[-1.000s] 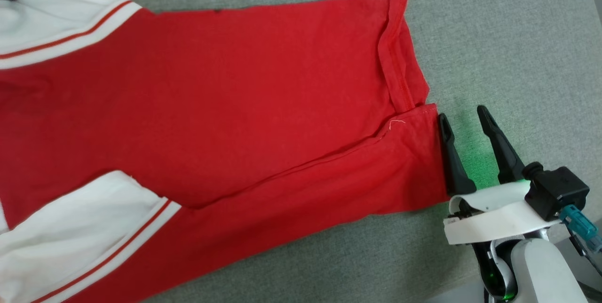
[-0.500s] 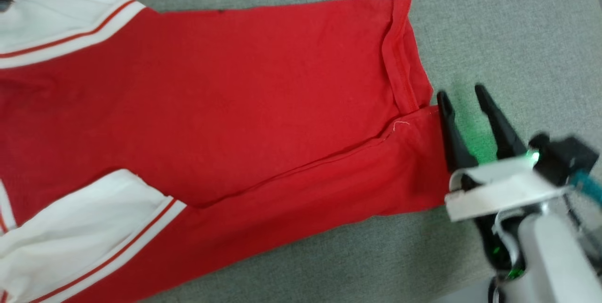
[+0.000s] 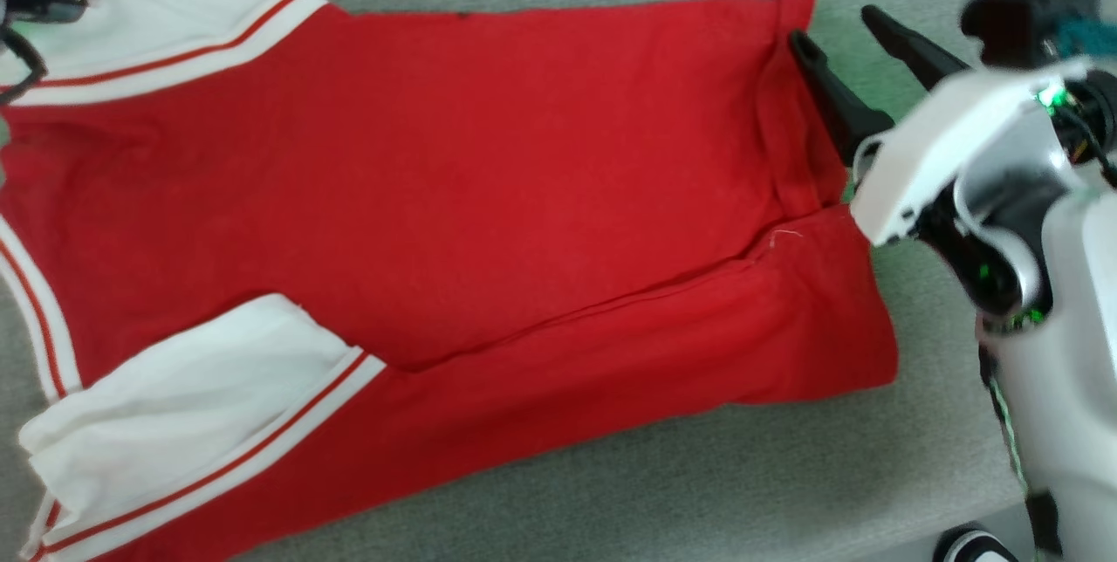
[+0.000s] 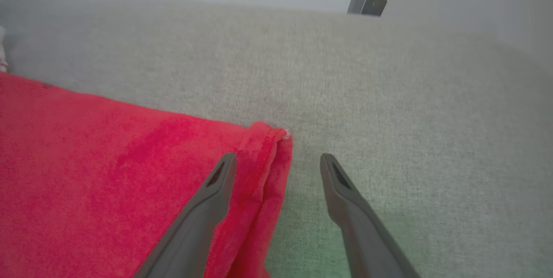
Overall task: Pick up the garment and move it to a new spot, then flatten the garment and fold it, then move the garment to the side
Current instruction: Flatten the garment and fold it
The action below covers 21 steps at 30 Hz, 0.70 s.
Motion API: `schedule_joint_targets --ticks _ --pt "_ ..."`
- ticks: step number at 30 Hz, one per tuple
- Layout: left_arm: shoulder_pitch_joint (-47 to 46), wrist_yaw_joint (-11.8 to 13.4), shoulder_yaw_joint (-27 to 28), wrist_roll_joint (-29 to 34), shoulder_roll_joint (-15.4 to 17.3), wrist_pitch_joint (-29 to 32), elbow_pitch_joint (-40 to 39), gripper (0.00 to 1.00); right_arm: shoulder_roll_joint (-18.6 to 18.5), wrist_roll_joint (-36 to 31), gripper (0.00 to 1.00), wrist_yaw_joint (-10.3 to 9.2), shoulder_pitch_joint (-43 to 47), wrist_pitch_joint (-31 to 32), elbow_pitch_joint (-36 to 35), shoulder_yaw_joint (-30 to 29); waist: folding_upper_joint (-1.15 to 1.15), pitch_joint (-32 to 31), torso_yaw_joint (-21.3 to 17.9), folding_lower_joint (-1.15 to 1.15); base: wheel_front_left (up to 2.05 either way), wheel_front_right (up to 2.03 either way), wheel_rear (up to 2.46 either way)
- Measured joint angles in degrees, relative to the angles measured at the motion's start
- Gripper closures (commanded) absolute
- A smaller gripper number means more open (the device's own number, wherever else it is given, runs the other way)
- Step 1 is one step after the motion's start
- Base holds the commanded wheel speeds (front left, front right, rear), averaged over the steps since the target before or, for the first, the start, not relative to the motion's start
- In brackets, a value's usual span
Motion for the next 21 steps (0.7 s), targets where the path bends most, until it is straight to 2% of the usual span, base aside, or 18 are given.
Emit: schedule_joint_targets --ticks 6,12,16,17,19,21 --pt "-0.8 -0.76 0.33 -0.33 -1.34 -0.59 0.78 1.0 0.18 -1.15 0.0 0.0 -7.22 15.94 6.14 1.62 0.0 0.9 1.21 0.0 0.0 0.0 0.0" --pt "-1.6 -1.25 0.52 -0.43 -2.36 -0.88 1.72 1.0 2.02 2.9 0.0 -0.01 -13.73 27.75 11.29 0.42 0.0 1.68 1.86 0.0 0.0 0.0 0.0" --pt "-1.99 -1.72 0.77 -0.68 -3.04 -1.29 2.45 1.0 2.11 4.05 0.0 -0.01 -17.18 33.32 14.1 -0.43 0.0 2.13 2.31 0.0 0.0 0.0 0.0" --pt "-2.0 -1.93 0.83 -0.8 -3.18 -1.48 2.61 1.0 2.14 4.08 0.2 -0.01 -17.79 34.41 14.7 -0.63 0.0 2.2 2.44 0.0 0.0 0.0 0.0" --pt "-2.0 -2.01 0.99 -1.0 -3.46 -1.77 2.94 1.0 2.13 4.21 1.0 -0.01 -18.57 35.59 15.26 -0.88 0.0 2.25 2.68 0.0 0.0 0.0 0.0" --pt "-1.98 -2.37 1.18 -1.24 -3.79 -2.25 3.33 1.0 1.75 4.01 1.0 -0.01 -19.01 35.64 15.28 -0.35 0.0 2.22 2.92 0.0 0.0 0.0 0.0"
